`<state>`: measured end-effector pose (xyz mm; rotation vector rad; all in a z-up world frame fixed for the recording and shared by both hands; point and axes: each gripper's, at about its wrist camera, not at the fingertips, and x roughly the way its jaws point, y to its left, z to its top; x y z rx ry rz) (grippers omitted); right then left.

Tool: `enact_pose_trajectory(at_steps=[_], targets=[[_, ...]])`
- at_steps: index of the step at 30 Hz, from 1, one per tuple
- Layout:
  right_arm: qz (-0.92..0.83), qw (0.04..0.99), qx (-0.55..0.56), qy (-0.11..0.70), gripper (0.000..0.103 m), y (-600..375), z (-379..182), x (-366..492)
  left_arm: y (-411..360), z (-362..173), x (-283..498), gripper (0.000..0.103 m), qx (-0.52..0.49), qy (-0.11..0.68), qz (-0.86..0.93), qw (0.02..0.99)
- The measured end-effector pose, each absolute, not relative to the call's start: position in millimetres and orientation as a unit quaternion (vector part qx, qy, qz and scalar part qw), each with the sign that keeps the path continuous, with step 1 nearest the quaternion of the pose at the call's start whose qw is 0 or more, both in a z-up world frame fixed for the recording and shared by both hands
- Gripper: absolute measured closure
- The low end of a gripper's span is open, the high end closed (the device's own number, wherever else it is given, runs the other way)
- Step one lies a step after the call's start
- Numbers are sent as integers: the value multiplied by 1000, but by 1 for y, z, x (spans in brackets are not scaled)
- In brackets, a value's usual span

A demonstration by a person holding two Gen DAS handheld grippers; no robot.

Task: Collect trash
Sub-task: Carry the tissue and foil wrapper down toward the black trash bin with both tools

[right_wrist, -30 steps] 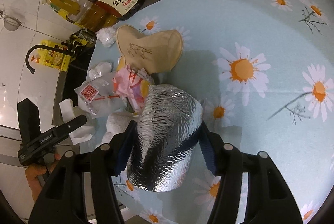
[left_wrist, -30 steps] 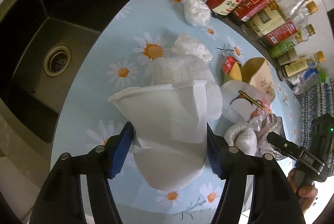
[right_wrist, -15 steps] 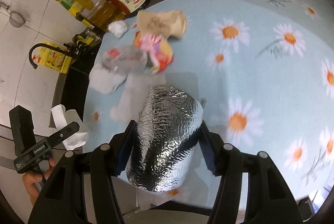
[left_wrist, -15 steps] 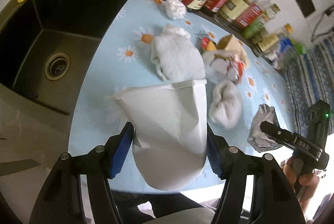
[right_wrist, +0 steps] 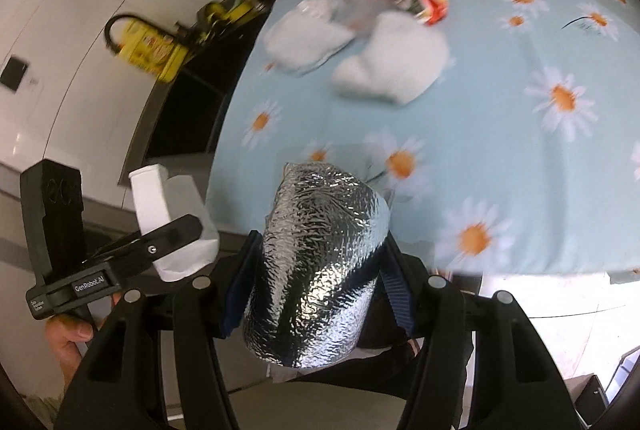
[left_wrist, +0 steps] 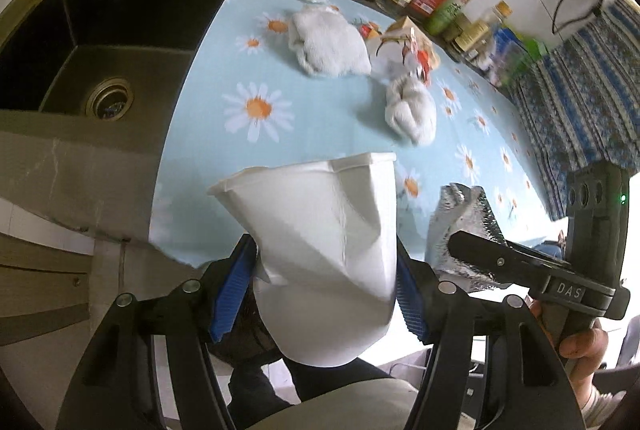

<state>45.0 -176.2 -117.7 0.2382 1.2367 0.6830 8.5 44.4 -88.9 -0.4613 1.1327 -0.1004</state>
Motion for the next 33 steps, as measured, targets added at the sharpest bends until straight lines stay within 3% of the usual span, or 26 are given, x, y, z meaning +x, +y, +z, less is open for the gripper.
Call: enact_pose_trajectory(at_steps=[13,33], targets=[[335,727,66,595,44,-144,-159,-6,42,-134,-48,40,-209,570,-62,792],[240,688,80,680,44,-140,-308,-10,35,-272,-71,40,-158,655,-37,738]])
